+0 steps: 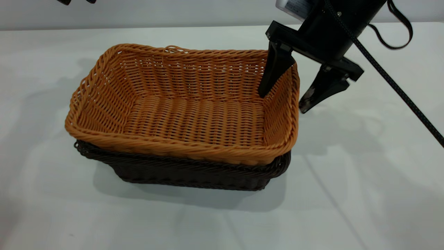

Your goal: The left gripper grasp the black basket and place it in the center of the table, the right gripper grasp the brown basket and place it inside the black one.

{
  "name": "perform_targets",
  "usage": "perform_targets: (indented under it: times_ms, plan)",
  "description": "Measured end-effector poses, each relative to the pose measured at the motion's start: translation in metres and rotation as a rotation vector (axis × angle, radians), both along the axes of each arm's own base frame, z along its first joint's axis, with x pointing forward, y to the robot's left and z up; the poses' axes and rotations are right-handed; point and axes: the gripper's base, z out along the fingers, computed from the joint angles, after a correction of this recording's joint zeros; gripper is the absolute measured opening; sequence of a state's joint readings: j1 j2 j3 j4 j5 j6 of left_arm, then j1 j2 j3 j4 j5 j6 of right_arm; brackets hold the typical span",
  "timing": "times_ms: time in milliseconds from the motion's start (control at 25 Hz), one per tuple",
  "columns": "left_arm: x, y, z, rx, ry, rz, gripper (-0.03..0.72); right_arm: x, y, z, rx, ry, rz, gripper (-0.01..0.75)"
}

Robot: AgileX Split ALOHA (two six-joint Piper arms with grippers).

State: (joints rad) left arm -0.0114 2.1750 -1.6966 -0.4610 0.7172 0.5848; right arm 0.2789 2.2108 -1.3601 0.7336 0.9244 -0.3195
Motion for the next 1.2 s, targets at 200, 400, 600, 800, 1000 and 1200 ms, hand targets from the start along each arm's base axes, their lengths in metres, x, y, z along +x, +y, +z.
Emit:
perform_targets:
  times_ms: [200, 400, 600, 800, 1000, 1200]
  plan:
    - [0.001, 0.001, 0.005, 0.004, -0.032, 0.010, 0.505, 0.019, -0.004, 0.022, -0.103, -0.061, 0.101, 0.656]
    - [-0.005, 0.000, 0.040, 0.001, -0.099, 0.007, 0.505, 0.042, -0.009, 0.065, -0.216, -0.152, 0.167, 0.614]
    - [-0.026, 0.001, 0.097, 0.018, -0.184, -0.013, 0.505, 0.049, -0.012, 0.136, -0.243, -0.309, 0.188, 0.579]
    - [-0.059, 0.005, 0.152, 0.052, -0.224, 0.000, 0.505, 0.026, -0.019, 0.217, -0.216, -0.486, 0.163, 0.575]
    - [-0.101, 0.009, 0.200, 0.087, -0.239, 0.026, 0.505, -0.021, -0.033, 0.299, -0.183, -0.669, 0.126, 0.575]
    - [-0.154, 0.012, 0.242, 0.094, -0.218, 0.080, 0.505, -0.093, -0.053, 0.375, -0.135, -0.875, 0.071, 0.575]
